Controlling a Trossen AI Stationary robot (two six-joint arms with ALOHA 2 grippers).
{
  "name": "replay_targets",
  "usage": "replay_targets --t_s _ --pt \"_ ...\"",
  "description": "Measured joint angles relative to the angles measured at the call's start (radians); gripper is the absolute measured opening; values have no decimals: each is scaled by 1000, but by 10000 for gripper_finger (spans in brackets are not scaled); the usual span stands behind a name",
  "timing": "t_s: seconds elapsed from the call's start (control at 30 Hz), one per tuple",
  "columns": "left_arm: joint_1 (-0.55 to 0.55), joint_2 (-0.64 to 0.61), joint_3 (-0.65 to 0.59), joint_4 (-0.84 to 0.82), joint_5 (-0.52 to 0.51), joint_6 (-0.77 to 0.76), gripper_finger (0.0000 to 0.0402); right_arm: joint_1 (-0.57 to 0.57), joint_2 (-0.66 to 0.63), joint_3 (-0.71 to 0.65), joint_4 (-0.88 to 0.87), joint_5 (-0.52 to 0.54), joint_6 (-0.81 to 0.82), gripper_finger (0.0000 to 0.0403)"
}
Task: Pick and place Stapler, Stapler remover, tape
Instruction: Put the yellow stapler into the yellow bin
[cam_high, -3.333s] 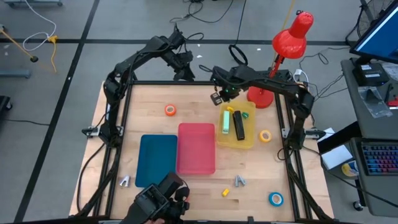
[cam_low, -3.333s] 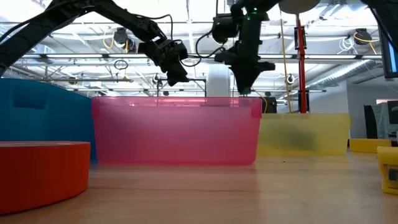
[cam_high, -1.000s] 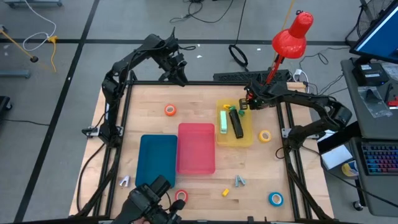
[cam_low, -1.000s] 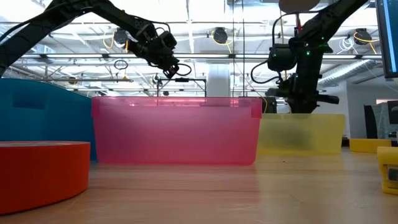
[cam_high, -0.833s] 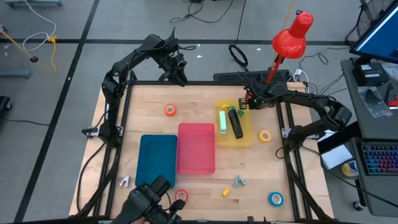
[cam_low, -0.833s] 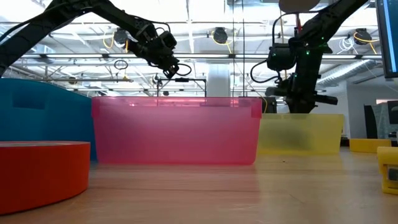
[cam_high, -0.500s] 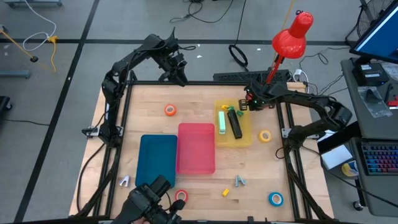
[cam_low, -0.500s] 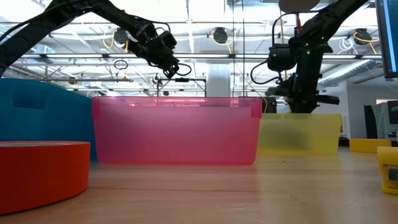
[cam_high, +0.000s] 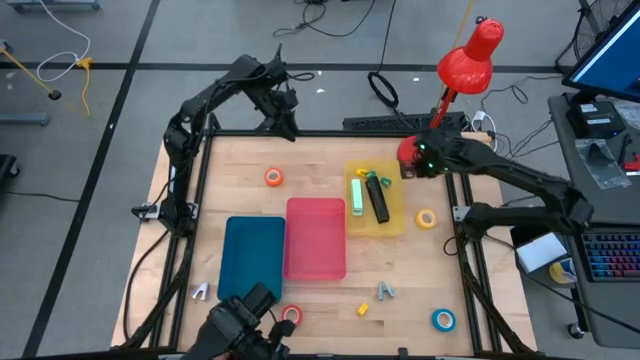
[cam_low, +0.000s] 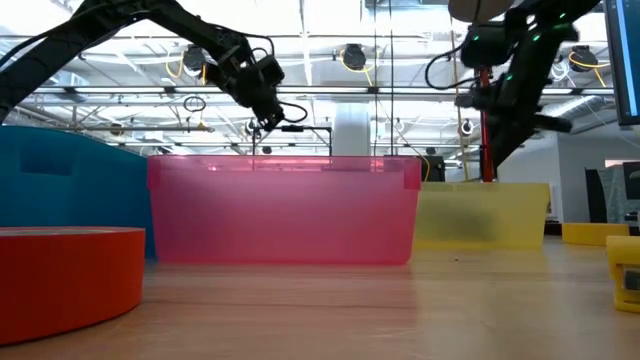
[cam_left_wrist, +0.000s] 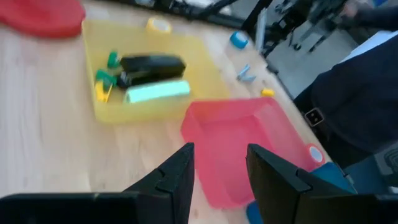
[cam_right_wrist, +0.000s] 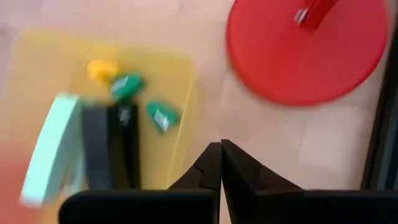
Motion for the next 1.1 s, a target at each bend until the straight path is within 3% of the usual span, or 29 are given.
replay_targets --t_s 0.2,0.4,0.53,0.8,1.1 --pt "-12 0 0 0 -93 -25 145 47 -115 0 -243 -175 25 0" --pt "-5 0 0 -1 27 135 145 118 -141 0 -475 -185 164 0" --pt "35 0 0 -1 102 174 145 144 -141 0 -463 -186 232 0" --pt "125 -4 0 -1 139 173 145 167 -141 0 -451 -188 237 0" --pt "194 -66 0 -1 148 154 145 267 -146 0 -363 -182 91 0"
